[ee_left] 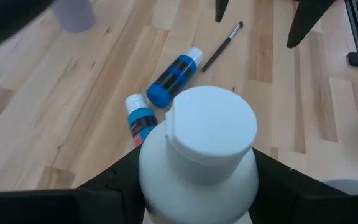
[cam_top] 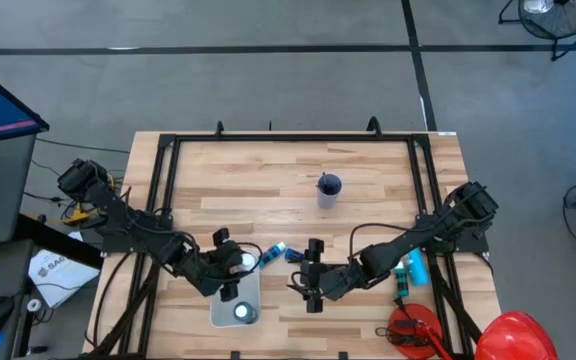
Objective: Pick & Place Paint Supplies
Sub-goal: Put the white paint bottle into the white bin
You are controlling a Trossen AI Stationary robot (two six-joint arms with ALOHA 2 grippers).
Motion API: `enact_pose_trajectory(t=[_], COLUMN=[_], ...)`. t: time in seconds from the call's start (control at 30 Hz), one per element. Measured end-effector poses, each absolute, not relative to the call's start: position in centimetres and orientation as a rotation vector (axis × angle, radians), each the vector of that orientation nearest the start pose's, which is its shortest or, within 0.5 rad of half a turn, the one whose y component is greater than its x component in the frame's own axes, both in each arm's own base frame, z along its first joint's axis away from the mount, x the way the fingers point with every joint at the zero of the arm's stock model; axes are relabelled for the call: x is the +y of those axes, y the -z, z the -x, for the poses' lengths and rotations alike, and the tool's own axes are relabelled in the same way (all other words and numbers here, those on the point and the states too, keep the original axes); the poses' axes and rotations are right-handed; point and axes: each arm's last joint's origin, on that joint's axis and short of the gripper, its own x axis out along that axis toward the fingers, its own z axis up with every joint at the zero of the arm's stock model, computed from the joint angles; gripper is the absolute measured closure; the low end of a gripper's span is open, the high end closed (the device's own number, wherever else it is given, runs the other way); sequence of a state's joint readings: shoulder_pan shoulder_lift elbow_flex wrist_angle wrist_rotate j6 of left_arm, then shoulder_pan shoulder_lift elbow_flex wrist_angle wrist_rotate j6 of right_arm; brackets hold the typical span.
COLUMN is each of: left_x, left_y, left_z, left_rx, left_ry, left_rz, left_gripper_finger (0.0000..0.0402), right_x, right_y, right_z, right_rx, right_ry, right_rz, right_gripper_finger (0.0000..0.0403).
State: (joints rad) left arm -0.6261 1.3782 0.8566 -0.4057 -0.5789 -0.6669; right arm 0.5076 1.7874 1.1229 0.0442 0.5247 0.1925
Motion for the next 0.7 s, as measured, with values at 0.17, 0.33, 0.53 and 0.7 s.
enact_pose_trajectory(t=[0.17, 0.33, 0.53, 0.7], left_x=[-14.24, -14.22, -14.21, -13.98], left_y=[-21.96, -21.96, -21.95, -21.93], left_z=[-22.65, -22.64, -22.61, -22.66], left_rx=[0.721, 0.72, 0.729, 0.74], left_ry=[-0.217, -0.223, -0.219, -0.229], left_rz=[0.115, 0.125, 0.134, 0.146], left_gripper_finger=[0.0207, 0.02, 0.0198, 0.02], right_x=[17.32, 17.32, 17.33, 17.33], right_y=[-20.35, -20.36, -20.35, -20.35], right_z=[-34.09, -34.1, -34.09, -34.09], right_rx=[0.533, 0.533, 0.533, 0.533], right_ry=[0.068, 0.068, 0.068, 0.068], right_rz=[0.115, 0.116, 0.116, 0.116], right_gripper_finger=[0.0126, 0.0126, 0.0126, 0.0126])
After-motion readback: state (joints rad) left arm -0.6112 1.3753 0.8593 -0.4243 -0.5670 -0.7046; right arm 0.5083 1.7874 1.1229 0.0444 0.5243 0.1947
